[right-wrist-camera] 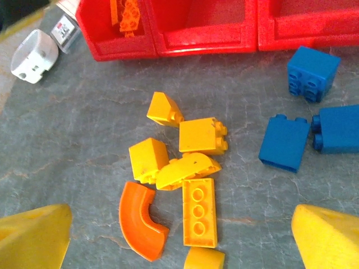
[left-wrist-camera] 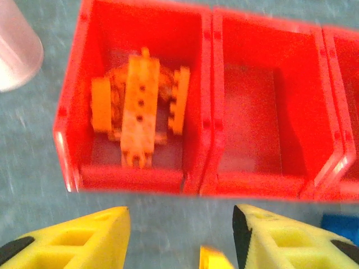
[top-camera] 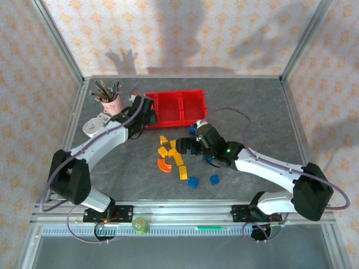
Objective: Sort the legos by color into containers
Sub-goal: Pick up the lego from the middle-left of the table.
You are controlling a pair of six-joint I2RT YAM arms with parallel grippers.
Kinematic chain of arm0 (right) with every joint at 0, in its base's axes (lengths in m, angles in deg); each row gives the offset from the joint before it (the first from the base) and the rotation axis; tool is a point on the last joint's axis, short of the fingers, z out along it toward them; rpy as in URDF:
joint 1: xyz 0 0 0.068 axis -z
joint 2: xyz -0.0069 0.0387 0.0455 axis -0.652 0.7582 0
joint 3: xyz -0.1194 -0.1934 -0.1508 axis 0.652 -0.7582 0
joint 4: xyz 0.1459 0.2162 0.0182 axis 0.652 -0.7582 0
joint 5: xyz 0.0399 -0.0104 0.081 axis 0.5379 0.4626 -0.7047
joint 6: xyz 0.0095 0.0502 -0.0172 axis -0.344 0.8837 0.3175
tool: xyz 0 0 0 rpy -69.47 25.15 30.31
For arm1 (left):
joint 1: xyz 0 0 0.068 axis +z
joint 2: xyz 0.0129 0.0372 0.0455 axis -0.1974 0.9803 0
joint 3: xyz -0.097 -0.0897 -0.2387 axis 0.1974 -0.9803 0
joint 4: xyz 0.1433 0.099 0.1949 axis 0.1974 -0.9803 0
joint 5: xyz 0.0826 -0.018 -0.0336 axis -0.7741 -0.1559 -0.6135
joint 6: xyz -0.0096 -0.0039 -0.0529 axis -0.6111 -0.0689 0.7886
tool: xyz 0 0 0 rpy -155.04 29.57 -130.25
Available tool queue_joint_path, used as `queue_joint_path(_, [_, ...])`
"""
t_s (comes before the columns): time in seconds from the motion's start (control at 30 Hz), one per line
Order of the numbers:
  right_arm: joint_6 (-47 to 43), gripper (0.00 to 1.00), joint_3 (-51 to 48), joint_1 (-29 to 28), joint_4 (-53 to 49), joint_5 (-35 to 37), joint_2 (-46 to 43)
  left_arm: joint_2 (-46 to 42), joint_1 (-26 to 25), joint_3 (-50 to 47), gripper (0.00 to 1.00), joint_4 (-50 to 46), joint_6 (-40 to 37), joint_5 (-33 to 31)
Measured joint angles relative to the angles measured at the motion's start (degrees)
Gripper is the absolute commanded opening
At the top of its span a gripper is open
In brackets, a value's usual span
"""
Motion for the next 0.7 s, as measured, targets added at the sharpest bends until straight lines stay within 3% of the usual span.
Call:
queue_joint_path(0.37, [0.0, 1.00, -8.2, 0.0, 2.3, -3.8, -0.5, -16.2, -12.7, -18.9, 0.66, 0.1, 13.2, -0.6])
queue_joint_path(0.7, [0.1, 1.00, -9.7, 0.0, 4.8, -4.2, -0.5, -14.3, -22.5, -24.1, 0.78, 0.2, 26.1, -2.4])
